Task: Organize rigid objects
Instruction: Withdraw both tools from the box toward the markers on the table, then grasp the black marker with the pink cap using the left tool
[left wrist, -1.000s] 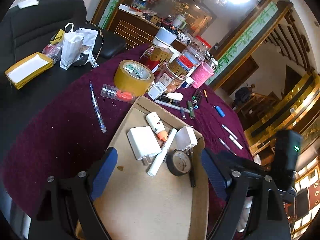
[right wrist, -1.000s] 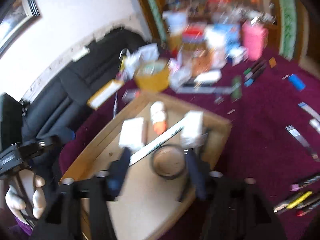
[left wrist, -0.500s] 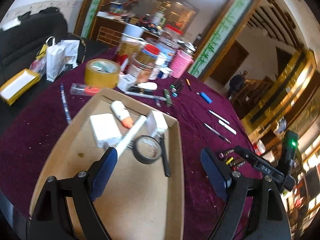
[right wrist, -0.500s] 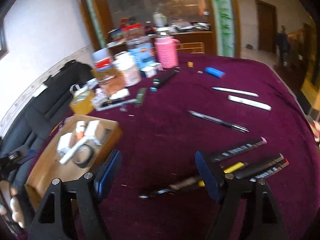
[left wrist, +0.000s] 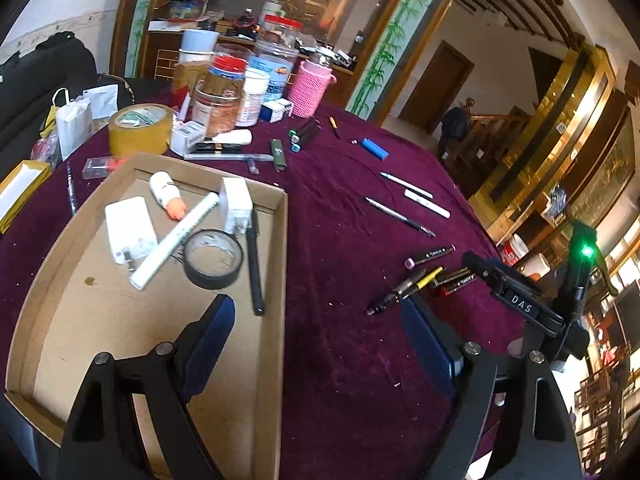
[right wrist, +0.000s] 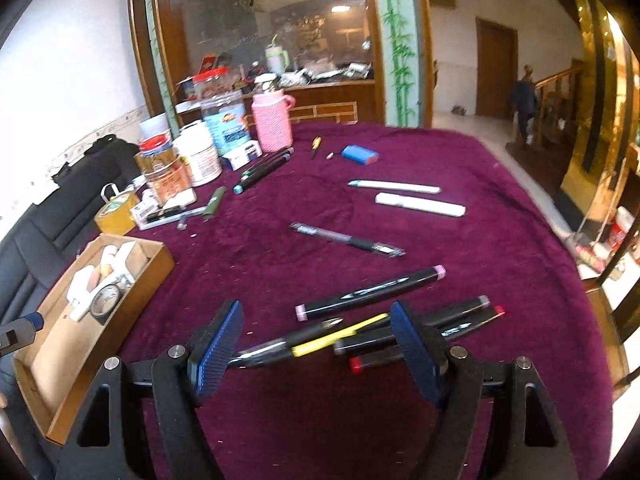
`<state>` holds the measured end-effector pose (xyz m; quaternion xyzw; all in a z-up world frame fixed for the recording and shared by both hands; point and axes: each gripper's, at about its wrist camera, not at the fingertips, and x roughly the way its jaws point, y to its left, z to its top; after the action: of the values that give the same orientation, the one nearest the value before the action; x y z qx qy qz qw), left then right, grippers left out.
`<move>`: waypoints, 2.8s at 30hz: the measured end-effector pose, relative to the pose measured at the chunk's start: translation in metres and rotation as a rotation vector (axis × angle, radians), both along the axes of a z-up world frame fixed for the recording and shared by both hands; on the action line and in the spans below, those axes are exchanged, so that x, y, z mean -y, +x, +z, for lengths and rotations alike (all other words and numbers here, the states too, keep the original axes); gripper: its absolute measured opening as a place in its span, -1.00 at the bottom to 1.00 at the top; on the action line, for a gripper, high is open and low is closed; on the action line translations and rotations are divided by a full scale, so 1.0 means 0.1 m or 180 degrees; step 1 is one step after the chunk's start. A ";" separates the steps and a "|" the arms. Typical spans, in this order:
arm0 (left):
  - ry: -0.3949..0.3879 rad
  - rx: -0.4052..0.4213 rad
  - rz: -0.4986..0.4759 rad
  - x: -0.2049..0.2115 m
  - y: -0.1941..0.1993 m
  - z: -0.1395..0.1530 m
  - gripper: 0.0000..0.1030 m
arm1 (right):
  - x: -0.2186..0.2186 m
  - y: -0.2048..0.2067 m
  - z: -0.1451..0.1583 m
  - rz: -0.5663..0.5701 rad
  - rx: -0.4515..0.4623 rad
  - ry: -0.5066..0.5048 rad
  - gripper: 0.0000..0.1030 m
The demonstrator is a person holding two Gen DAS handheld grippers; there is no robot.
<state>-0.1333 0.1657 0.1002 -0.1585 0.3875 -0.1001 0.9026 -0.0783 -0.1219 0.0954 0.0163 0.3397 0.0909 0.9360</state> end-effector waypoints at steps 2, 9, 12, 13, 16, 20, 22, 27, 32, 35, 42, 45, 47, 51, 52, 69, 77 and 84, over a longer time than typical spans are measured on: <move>0.0060 -0.0021 -0.0024 0.09 0.00 -0.02 0.65 | 0.02 -0.05 0.03 -0.0080 0.0084 -0.0087 0.55; 0.0091 -0.0139 -0.0173 0.33 0.05 -0.10 0.65 | 0.18 -0.21 0.12 -0.0386 0.0319 -0.0340 0.62; 0.0122 -0.0170 -0.0212 0.41 0.07 -0.12 0.65 | 0.24 -0.23 0.12 -0.0433 0.0354 -0.0392 0.63; 0.0133 -0.0177 -0.0221 0.44 0.08 -0.13 0.65 | 0.25 -0.24 0.12 -0.0439 0.0357 -0.0408 0.63; 0.0176 -0.0206 -0.0259 0.52 0.09 -0.16 0.65 | 0.29 -0.23 0.10 -0.0456 0.0350 -0.0442 0.63; 0.0206 -0.0255 -0.0296 0.59 0.12 -0.20 0.65 | 0.34 -0.19 0.06 -0.0469 0.0307 -0.0442 0.63; 0.0216 -0.0282 -0.0315 0.62 0.14 -0.22 0.65 | 0.36 -0.18 0.04 -0.0480 0.0282 -0.0442 0.63; 0.0258 -0.0319 -0.0346 0.71 0.19 -0.25 0.65 | 0.40 -0.12 0.00 -0.0491 0.0234 -0.0442 0.63; 0.0313 -0.0383 -0.0386 0.80 0.27 -0.31 0.65 | 0.56 0.03 0.08 -0.0500 0.0202 -0.0264 0.63; 0.0351 -0.0418 -0.0416 0.87 0.31 -0.35 0.65 | 0.71 0.27 0.14 -0.0597 0.0180 -0.0159 0.69; 0.0472 -0.0468 -0.0479 1.00 0.41 -0.41 0.65 | 1.09 0.69 0.01 -0.0807 0.0181 0.0290 0.69; 0.0526 -0.0486 -0.0478 1.04 0.52 -0.44 0.65 | 1.23 0.66 -0.14 -0.0928 0.0258 0.0416 0.69; 0.0559 -0.0491 -0.0483 1.09 0.61 -0.46 0.64 | 1.34 0.72 -0.22 -0.1020 0.0122 0.0470 0.69; 0.0637 -0.0404 -0.0540 1.28 0.83 -0.50 0.64 | 1.52 0.71 -0.23 -0.1167 0.0109 0.0689 0.69; 0.0719 -0.0377 -0.0573 1.36 0.91 -0.51 0.64 | 1.55 0.69 -0.22 -0.1201 0.0115 0.0723 0.69; 0.0792 -0.0568 -0.1340 2.10 1.22 -0.84 0.68 | 1.58 0.74 -0.30 -0.1195 -0.0063 0.0754 0.69; 0.0282 -0.0607 -0.1365 1.91 1.02 -0.70 0.68 | 1.61 0.75 -0.35 -0.1209 -0.0149 0.0793 0.69; 0.0488 -0.0605 -0.0902 1.56 1.12 -0.73 0.68 | 1.60 0.75 -0.36 -0.1220 -0.0167 0.0796 0.69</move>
<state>-0.0213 0.0096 0.0269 -0.0418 0.4960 -0.1810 0.8482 -0.0030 -0.2815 0.0598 0.1987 0.3407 -0.0477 0.9177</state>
